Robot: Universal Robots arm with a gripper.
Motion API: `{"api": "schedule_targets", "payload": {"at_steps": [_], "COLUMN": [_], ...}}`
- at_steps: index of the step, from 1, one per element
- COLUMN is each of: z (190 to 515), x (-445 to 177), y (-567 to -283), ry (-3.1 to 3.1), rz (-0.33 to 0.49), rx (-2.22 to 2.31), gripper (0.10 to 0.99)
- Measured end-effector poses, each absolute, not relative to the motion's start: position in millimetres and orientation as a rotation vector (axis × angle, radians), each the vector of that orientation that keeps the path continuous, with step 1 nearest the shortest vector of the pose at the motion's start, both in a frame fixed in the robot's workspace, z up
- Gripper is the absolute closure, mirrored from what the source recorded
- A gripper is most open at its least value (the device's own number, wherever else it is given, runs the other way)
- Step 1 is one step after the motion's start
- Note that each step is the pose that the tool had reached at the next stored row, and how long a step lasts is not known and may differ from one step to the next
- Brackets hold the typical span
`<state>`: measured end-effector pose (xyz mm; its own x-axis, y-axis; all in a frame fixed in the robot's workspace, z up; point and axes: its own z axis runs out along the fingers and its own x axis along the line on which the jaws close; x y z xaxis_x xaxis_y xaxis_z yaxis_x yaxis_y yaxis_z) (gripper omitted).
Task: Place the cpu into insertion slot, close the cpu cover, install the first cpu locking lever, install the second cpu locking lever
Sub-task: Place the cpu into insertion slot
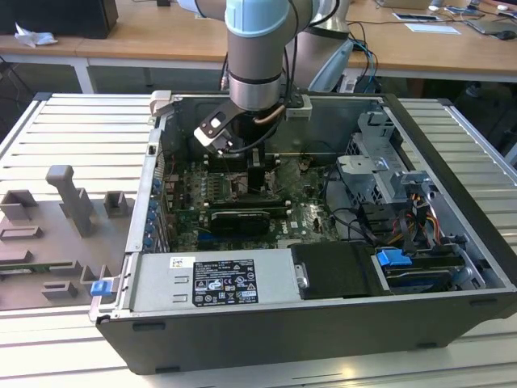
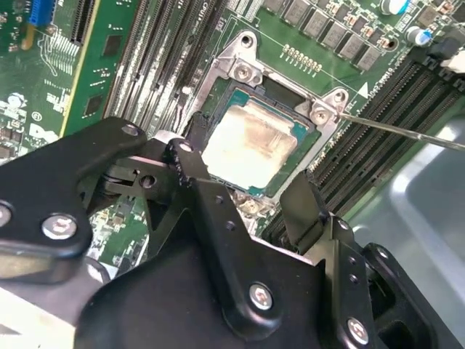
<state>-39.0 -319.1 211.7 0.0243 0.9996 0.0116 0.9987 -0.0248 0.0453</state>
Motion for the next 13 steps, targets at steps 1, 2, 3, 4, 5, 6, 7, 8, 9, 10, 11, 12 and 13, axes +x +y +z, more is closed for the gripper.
{"api": "schedule_targets", "payload": {"at_steps": [1, 2, 3, 4, 5, 6, 7, 8, 9, 10, 11, 12, 13], "z": [213.4, 214.6, 216.0, 217.1, 217.6, 218.0, 218.4, 218.7, 219.1, 219.5, 219.8, 220.7, 221.7], "x": [-38.9, -39.0, -38.9, -38.9, -38.9, -38.9, -38.9, -38.9, -38.9, -38.9, -38.9, -38.9, -38.9], "y": [-319.0, -319.1, -319.0, -319.0, -319.0, -319.0, -319.0, -319.0, -319.0, -319.0, -319.0, -319.1, -319.0], "ry": [2.177, 2.177, 2.178, 2.178, 2.178, 2.178, 2.178, 2.178, 2.178, 2.178, 2.178, 2.178, 2.178], "rz": [0.062, 0.061, 0.060, 0.059, 0.059, 0.059, 0.059, 0.059, 0.059, 0.059, 0.059, 0.058, 0.059], "rx": [2.231, 2.231, 2.232, 2.232, 2.232, 2.232, 2.232, 2.232, 2.232, 2.232, 2.232, 2.232, 2.232], "gripper": [0.427, 0.494, 0.557, 0.616, 0.675, 0.796, 0.855, 0.855, 0.918, 0.976, 0.980, 0.980, 0.980]}}
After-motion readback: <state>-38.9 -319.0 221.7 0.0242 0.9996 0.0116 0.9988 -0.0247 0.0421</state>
